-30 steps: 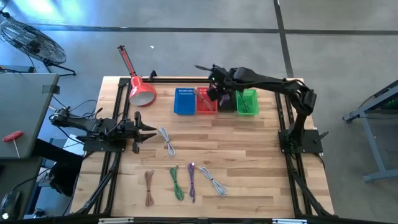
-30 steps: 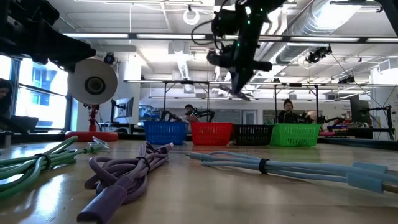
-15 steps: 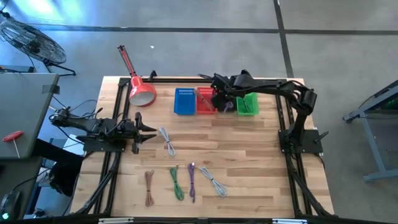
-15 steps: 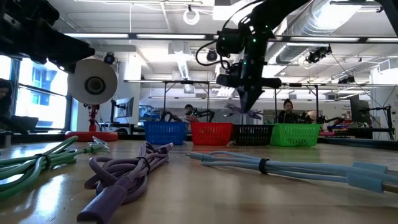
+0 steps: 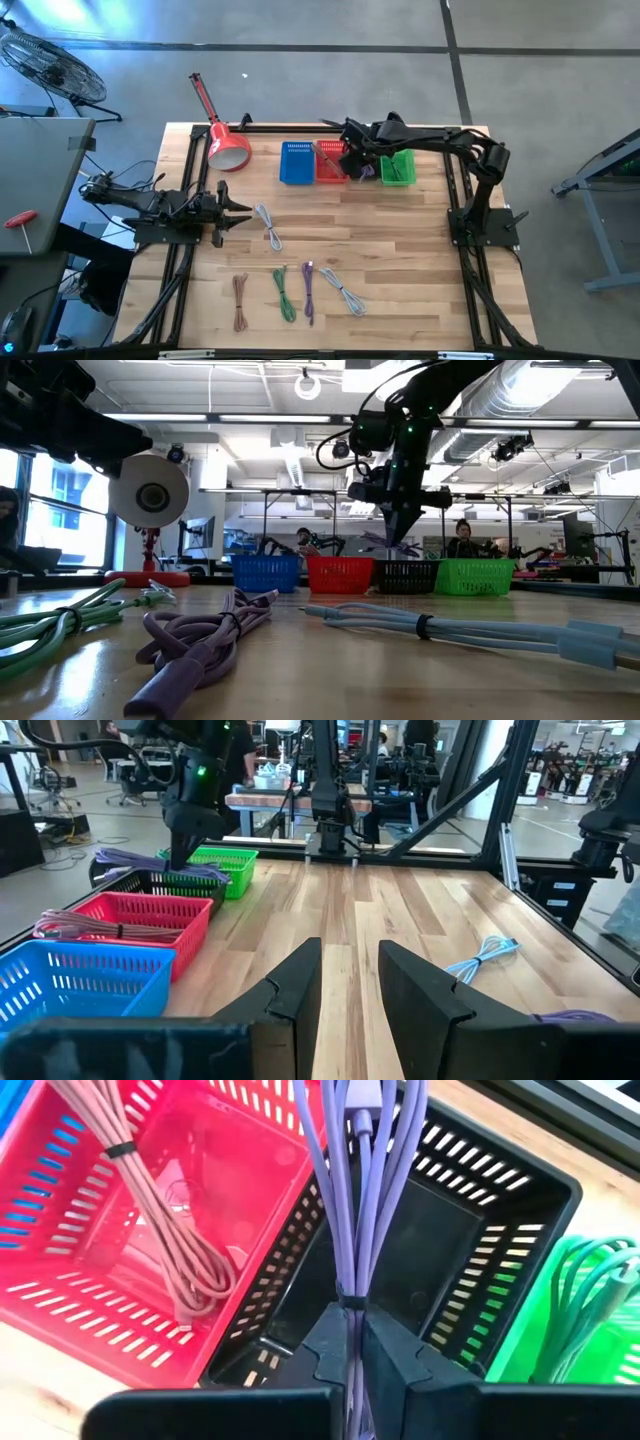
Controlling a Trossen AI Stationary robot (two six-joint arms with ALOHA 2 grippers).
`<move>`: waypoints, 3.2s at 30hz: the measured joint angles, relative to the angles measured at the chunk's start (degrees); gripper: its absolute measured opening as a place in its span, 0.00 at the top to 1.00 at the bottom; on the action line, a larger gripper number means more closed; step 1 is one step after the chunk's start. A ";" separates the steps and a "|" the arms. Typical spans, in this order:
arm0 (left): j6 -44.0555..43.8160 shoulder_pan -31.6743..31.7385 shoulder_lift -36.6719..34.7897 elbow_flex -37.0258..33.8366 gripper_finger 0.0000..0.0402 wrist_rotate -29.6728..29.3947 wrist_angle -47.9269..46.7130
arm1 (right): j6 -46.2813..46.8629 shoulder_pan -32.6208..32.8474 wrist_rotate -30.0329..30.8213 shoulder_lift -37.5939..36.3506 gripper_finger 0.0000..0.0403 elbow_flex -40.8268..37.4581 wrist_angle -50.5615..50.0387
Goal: Pick & Place USB Port
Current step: Put the top purple charger cable into the black bin, then put the left white charger cable into the blue bin
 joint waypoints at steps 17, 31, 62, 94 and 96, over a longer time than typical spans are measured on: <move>-0.17 -0.02 -0.02 0.00 0.75 5.13 -0.40 | -5.13 1.05 0.74 -0.31 0.70 0.88 2.96; 1.47 0.00 1.30 -0.01 0.75 7.65 -0.17 | -23.19 16.84 -14.91 -15.89 0.70 5.60 8.43; 15.61 0.00 61.67 36.05 0.49 -1.20 -27.33 | -21.60 46.64 11.56 -20.02 0.70 -11.77 1.63; 29.36 7.91 89.64 46.16 0.49 0.21 -37.43 | -21.52 46.62 6.90 -21.18 0.70 -14.01 9.22; 30.05 7.93 89.64 46.16 0.49 1.07 -34.98 | -21.58 46.62 6.91 -21.18 0.70 -14.01 9.25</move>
